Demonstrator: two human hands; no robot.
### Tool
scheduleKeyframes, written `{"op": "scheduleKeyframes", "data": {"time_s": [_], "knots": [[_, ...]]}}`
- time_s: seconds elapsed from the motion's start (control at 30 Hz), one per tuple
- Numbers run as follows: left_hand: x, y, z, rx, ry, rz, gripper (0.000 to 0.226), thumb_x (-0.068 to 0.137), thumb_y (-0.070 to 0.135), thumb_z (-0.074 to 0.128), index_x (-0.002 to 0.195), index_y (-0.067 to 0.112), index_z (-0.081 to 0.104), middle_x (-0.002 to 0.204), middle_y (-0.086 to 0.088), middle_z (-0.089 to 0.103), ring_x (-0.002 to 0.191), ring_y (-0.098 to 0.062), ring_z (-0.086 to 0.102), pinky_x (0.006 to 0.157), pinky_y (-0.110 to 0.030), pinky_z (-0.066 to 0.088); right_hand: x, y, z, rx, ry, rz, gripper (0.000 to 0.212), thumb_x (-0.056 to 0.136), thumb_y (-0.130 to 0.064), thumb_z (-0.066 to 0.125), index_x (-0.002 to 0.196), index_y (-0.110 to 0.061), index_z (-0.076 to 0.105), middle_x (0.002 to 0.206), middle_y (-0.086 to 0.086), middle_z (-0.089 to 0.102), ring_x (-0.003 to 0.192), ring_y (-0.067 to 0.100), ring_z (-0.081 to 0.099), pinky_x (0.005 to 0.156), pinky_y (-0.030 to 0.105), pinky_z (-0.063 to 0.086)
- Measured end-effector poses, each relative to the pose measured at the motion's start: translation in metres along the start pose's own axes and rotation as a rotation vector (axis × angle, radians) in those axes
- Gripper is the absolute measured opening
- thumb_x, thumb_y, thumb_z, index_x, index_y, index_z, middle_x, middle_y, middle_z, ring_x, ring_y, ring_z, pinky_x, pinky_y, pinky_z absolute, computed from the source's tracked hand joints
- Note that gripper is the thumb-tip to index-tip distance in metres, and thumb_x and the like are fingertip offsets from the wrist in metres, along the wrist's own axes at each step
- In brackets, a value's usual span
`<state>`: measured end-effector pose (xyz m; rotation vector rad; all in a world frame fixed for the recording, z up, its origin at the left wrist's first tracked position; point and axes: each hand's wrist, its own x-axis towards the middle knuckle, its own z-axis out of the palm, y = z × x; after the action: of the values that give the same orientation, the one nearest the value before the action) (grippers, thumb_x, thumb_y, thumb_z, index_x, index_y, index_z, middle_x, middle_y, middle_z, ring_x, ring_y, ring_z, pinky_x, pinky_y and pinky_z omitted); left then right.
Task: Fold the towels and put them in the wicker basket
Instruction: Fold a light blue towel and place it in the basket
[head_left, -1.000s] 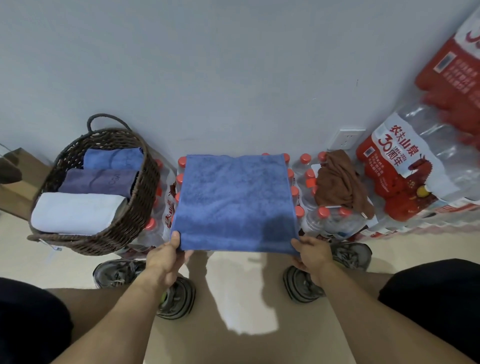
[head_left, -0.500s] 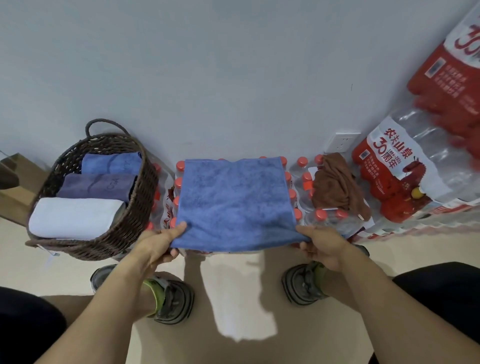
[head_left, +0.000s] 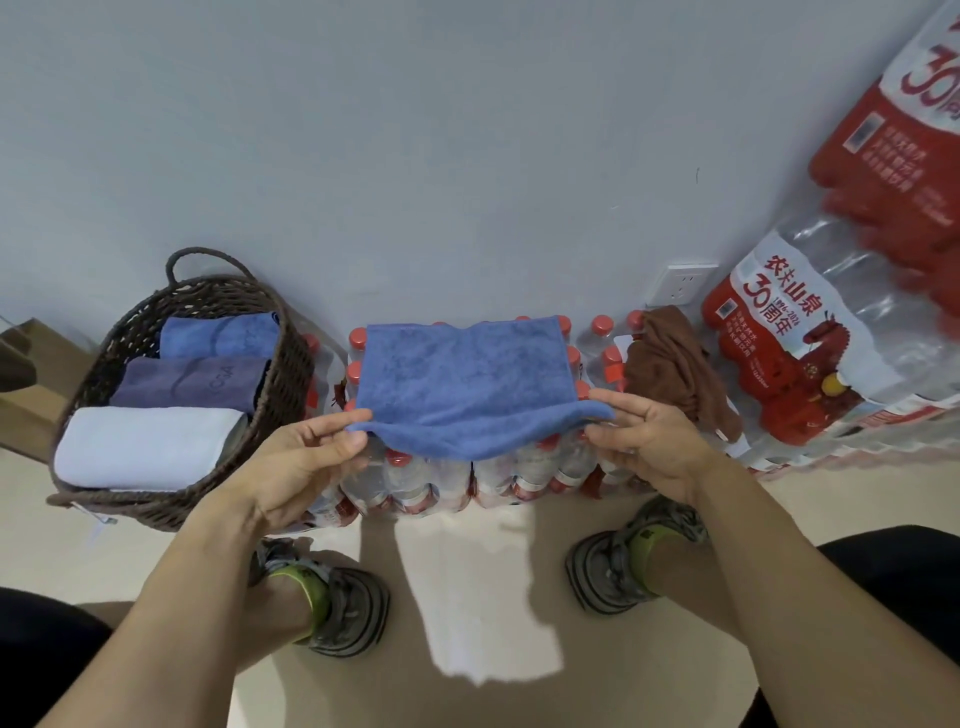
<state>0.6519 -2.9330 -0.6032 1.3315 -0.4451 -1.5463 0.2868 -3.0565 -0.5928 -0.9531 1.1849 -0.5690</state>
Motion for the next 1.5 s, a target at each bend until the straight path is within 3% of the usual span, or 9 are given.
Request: {"op": "scheduleKeyframes", "data": {"time_s": [0.2,0.33,0.43,0.57,0.63,0.77,1.1,1.37,1.5], "knots": [[0.002,-0.008,-0.003,0.599,0.315,0.255,0.015,0.084,0.017,0.074,0.083,0.002,0.073,0.061,-0.006,0.058,0.051,-0.013,0.048,0.053,-0.025,0.044,0.007,0.008,0.005,-0.140,0.221,-0.106,0.015,0.087,-0.019,0.073,0.091,-0.005,0.075,0.066,0.009,0.066,0.056,0.017,0.060,0.048,0.024,0.046],[0.004,-0.014,-0.006,0.684,0.451,0.408,0.026,0.090,0.026,0.068,0.065,0.018,0.068,0.066,0.001,0.056,0.056,-0.009,0.047,0.061,-0.025,0.038,0.006,0.013,0.005,-0.274,0.219,-0.233,0.025,0.090,-0.023,0.070,0.065,-0.023,0.074,0.059,0.004,0.056,0.053,0.015,0.047,0.052,0.024,0.043],[0.005,-0.010,0.005,0.799,0.505,0.601,0.025,0.095,0.022,0.062,0.070,0.023,0.066,0.080,0.001,0.062,0.076,-0.014,0.057,0.070,-0.024,0.044,0.005,0.004,0.011,-0.270,0.321,-0.407,0.023,0.093,-0.017,0.066,0.081,0.001,0.073,0.087,0.013,0.067,0.075,0.015,0.061,0.072,0.033,0.053],[0.006,0.017,0.024,0.745,0.556,0.749,0.025,0.099,0.033,0.051,0.077,0.027,0.062,0.061,0.005,0.057,0.054,-0.002,0.047,0.053,-0.020,0.041,0.003,-0.027,0.029,-0.212,0.296,-0.561,0.028,0.100,-0.021,0.056,0.086,0.002,0.066,0.073,0.029,0.058,0.060,0.034,0.056,0.059,0.041,0.050],[0.003,0.037,0.034,0.688,0.569,0.819,0.022,0.100,0.034,0.049,0.082,0.031,0.061,0.063,0.010,0.058,0.055,0.002,0.050,0.052,-0.011,0.040,0.001,-0.044,0.035,-0.188,0.336,-0.611,0.031,0.101,-0.024,0.054,0.096,0.005,0.062,0.091,0.041,0.060,0.082,0.054,0.058,0.072,0.052,0.053],[-0.004,0.070,0.044,0.550,0.574,0.916,0.008,0.095,0.023,0.060,0.102,0.026,0.063,0.067,0.012,0.060,0.060,0.007,0.056,0.061,-0.005,0.042,-0.008,-0.073,0.043,-0.187,0.426,-0.713,0.020,0.100,-0.029,0.054,0.096,-0.013,0.065,0.093,0.020,0.071,0.092,0.035,0.070,0.083,0.054,0.056],[-0.015,0.105,0.070,0.611,0.712,0.989,0.019,0.102,0.026,0.048,0.083,0.028,0.047,0.068,0.014,0.049,0.057,0.015,0.049,0.057,-0.001,0.035,-0.005,-0.106,0.044,-0.262,0.529,-0.864,0.021,0.099,-0.040,0.053,0.085,-0.026,0.059,0.061,-0.015,0.061,0.055,-0.002,0.051,0.050,0.016,0.042],[-0.010,0.123,0.063,0.674,0.701,0.986,0.019,0.101,0.035,0.046,0.097,0.017,0.051,0.067,0.013,0.054,0.059,0.009,0.051,0.054,-0.006,0.035,0.006,-0.129,0.041,-0.338,0.521,-0.861,0.024,0.099,-0.040,0.051,0.083,-0.024,0.058,0.064,-0.006,0.060,0.058,0.004,0.051,0.052,0.023,0.043],[-0.019,0.134,0.059,0.622,0.662,1.088,0.010,0.102,0.028,0.046,0.096,0.022,0.052,0.077,0.014,0.055,0.071,-0.003,0.052,0.067,-0.013,0.042,0.004,-0.134,0.038,-0.213,0.428,-0.871,0.024,0.095,-0.049,0.050,0.092,-0.030,0.064,0.090,-0.005,0.072,0.087,0.010,0.068,0.075,0.024,0.056]]}}
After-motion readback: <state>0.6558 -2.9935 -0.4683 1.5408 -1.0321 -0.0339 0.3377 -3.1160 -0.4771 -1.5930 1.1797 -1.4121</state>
